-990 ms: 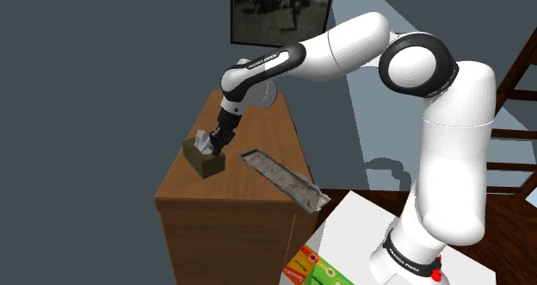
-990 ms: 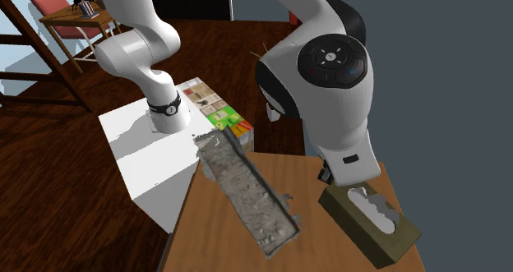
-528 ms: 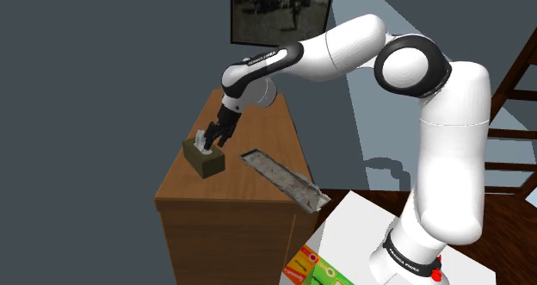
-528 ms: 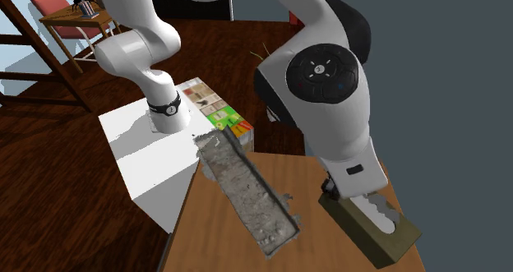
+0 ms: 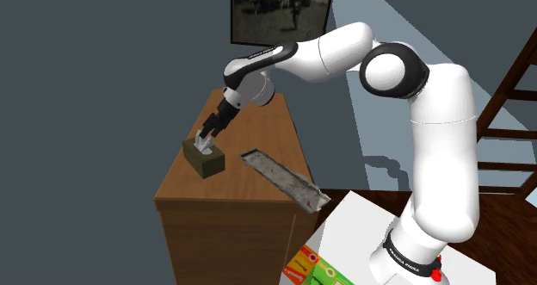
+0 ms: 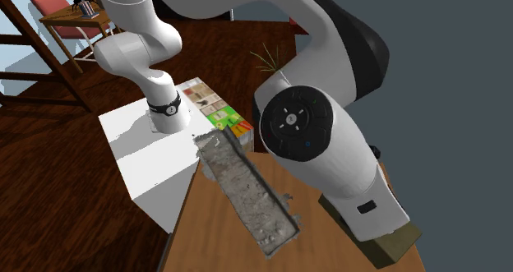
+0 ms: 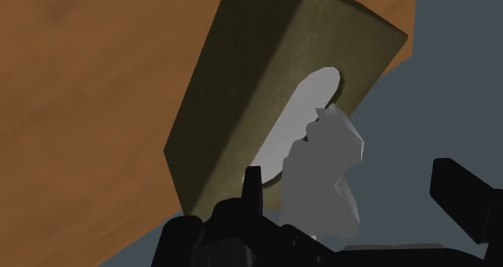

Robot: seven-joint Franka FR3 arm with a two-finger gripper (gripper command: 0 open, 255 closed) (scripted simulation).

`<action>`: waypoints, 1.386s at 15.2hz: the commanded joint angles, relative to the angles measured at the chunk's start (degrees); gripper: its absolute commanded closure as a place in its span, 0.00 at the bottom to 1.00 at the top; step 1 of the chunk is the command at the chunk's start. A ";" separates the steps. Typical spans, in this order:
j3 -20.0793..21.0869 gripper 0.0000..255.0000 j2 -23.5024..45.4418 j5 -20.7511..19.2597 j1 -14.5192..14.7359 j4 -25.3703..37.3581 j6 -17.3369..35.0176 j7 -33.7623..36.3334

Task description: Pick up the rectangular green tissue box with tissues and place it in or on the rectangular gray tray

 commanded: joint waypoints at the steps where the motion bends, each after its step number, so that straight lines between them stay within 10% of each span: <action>1: 0.30 0.00 1.19 0.33 0.30 0.62 0.87 -0.28; 12: 0.60 0.00 2.72 0.55 0.80 1.35 1.96 -0.35; 13: 0.60 1.00 2.72 0.55 0.80 1.35 1.96 -0.35; 21: 0.62 1.00 2.54 0.58 0.85 1.13 2.03 -0.33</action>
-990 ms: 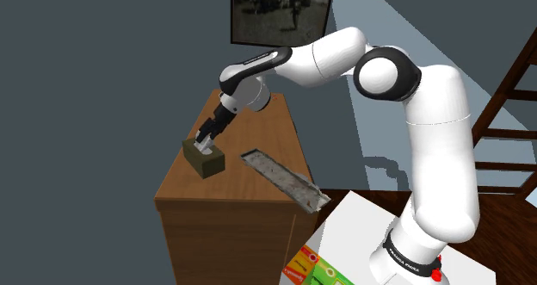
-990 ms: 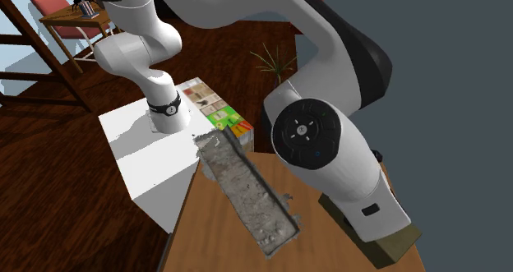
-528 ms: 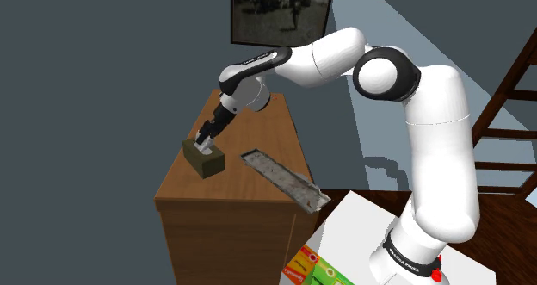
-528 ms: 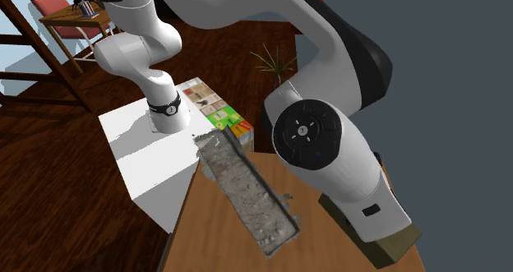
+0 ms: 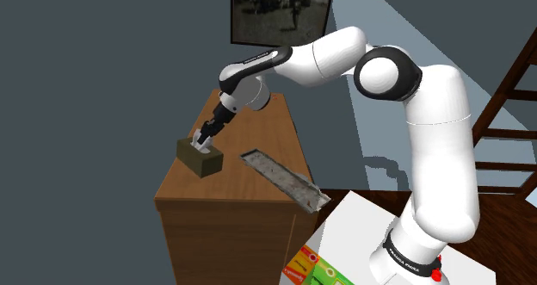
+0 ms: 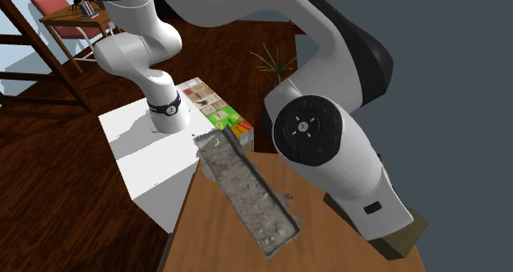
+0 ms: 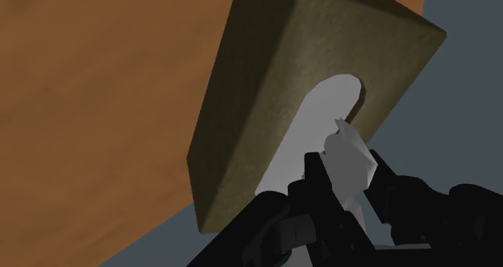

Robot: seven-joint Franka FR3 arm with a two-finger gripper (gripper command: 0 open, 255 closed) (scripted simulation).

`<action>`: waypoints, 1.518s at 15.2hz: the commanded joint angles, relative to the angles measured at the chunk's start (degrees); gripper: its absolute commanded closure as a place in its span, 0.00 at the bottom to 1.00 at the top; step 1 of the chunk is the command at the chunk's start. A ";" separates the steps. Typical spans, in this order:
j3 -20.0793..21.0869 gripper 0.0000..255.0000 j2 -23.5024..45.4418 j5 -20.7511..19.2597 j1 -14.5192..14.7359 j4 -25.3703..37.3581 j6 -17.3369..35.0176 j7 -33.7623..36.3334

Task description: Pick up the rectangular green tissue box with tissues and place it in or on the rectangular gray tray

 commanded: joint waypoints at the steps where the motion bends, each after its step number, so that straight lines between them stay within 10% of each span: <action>1: -0.07 1.00 0.40 -0.06 -0.05 0.09 -0.05 0.00; 23: -2.13 1.00 -8.34 -5.14 0.10 2.73 -9.80 8.38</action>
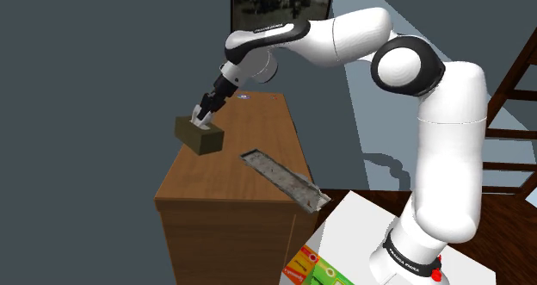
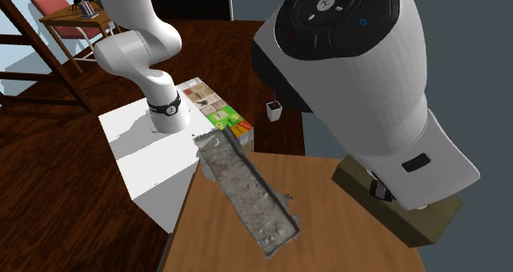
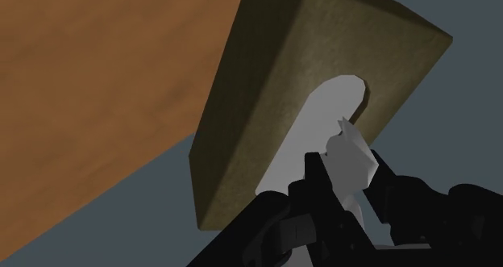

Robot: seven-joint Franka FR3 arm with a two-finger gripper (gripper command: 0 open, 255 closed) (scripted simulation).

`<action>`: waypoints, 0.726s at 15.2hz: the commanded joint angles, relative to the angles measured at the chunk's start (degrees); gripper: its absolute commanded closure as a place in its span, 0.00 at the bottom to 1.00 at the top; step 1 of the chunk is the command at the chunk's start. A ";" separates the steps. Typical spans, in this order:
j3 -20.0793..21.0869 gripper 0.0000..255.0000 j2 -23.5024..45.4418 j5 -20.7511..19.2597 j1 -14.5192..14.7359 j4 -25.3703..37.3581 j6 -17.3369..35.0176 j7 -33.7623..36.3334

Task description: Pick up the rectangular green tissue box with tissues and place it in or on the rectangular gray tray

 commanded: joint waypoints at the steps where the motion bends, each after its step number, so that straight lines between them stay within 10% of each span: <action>1: -0.12 1.00 -3.77 0.78 -0.67 -4.48 0.06 -1.30; 11: -2.70 1.00 -24.50 3.80 -4.53 -27.48 -2.41 -8.95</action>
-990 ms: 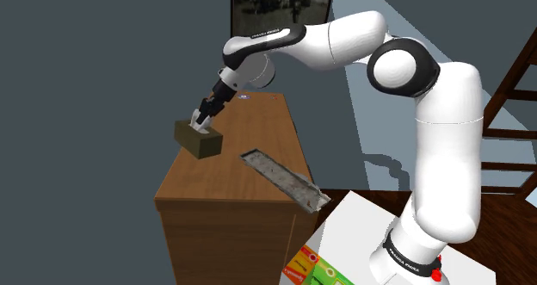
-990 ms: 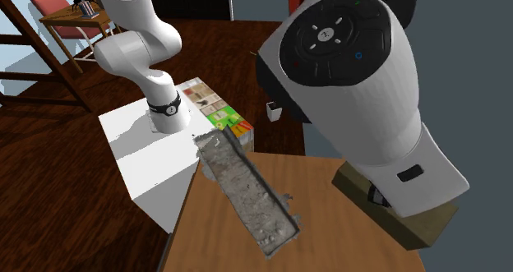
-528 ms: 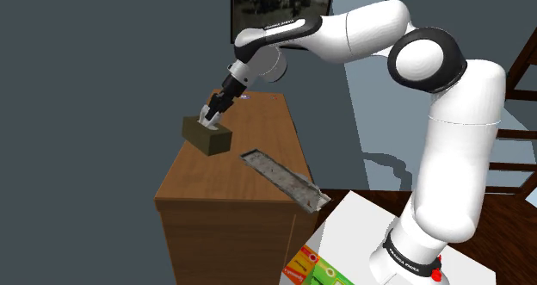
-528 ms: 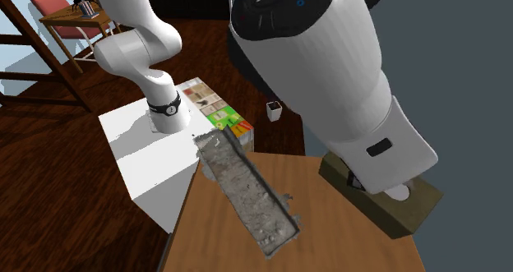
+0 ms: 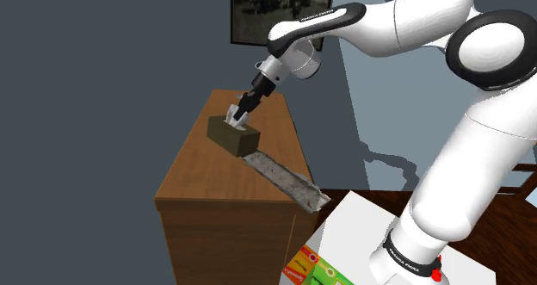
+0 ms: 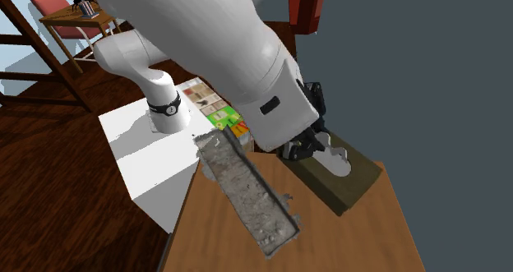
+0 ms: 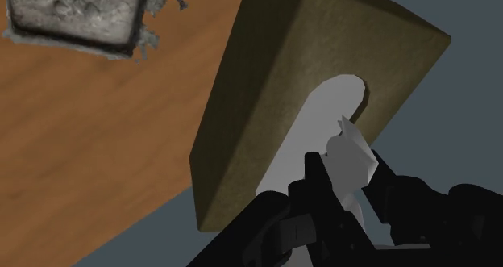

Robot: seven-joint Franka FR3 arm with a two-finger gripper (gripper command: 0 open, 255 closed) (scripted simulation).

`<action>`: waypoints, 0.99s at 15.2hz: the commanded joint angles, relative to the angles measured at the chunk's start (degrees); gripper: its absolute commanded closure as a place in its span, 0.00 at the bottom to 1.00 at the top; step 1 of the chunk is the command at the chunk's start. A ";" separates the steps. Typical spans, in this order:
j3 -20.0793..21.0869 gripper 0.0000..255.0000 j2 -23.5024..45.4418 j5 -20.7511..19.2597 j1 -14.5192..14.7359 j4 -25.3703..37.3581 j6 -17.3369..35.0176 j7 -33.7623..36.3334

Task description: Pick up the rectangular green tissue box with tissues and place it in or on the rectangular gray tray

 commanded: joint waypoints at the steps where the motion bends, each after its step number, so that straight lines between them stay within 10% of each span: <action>1: -0.80 1.00 -4.00 0.21 -0.75 -4.16 -0.87 -1.45; 15: -7.43 1.00 -26.68 -4.49 -6.48 -23.17 -9.92 -6.81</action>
